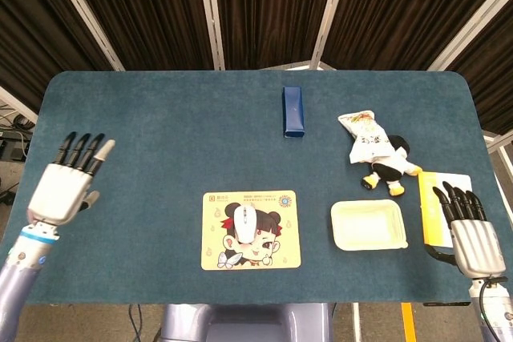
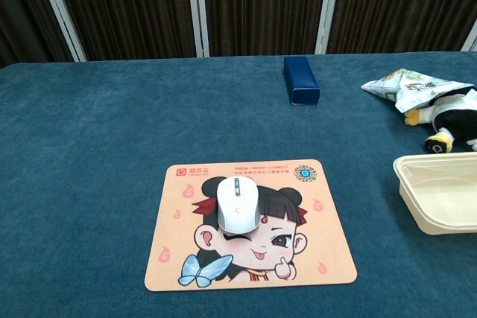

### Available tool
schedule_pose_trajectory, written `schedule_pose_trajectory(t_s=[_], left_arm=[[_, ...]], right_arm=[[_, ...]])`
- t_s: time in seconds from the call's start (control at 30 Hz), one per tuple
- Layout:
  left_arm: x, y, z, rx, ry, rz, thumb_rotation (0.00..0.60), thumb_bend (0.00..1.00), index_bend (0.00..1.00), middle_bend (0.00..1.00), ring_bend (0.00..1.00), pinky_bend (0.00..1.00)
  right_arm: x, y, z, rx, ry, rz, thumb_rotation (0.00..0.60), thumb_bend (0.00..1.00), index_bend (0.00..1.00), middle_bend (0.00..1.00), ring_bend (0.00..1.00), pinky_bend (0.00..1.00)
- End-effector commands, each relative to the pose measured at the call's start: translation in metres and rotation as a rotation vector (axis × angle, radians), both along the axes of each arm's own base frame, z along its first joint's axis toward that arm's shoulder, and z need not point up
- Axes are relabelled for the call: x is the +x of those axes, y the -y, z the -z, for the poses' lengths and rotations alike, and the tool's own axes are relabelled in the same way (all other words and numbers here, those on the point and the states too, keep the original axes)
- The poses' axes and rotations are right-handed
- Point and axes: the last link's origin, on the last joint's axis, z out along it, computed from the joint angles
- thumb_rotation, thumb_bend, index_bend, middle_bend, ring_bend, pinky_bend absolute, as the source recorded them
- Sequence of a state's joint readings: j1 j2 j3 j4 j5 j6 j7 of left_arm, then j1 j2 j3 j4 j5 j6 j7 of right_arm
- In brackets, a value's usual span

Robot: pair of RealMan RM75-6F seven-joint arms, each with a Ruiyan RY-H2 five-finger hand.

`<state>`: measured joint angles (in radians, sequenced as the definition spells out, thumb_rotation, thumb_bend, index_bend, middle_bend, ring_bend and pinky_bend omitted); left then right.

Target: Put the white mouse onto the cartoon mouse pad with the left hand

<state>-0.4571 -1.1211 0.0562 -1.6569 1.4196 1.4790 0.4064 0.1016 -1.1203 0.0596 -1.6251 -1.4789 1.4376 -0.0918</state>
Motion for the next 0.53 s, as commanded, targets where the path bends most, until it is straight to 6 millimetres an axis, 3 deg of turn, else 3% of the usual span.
schedule_pose_trajectory(t_s=[0.03, 0.2, 0.53], left_arm=[[-0.023, 0.015, -0.012, 0.053, 0.099, -0.095, 0.6, 0.18, 0.0, 0.0, 0.0, 0.0], [-0.045, 0.032, -0.007, 0.07, 0.167, -0.214, 0.6, 0.19, 0.0, 0.0, 0.0, 0.0], [-0.055, 0.049, -0.008, 0.118, 0.235, -0.231, 0.6, 0.19, 0.0, 0.0, 0.0, 0.0]], right_arm=[[0.0, 0.0, 0.0, -0.001, -0.002, -0.001, 0.6, 0.1, 0.02, 0.0, 0.0, 0.0], [0.0, 0.0, 0.0, -0.002, -0.001, -0.002, 0.6, 0.1, 0.02, 0.0, 0.0, 0.0], [0.001, 0.001, 0.001, 0.001, 0.001, -0.003, 0.6, 0.1, 0.02, 0.0, 0.0, 0.0]])
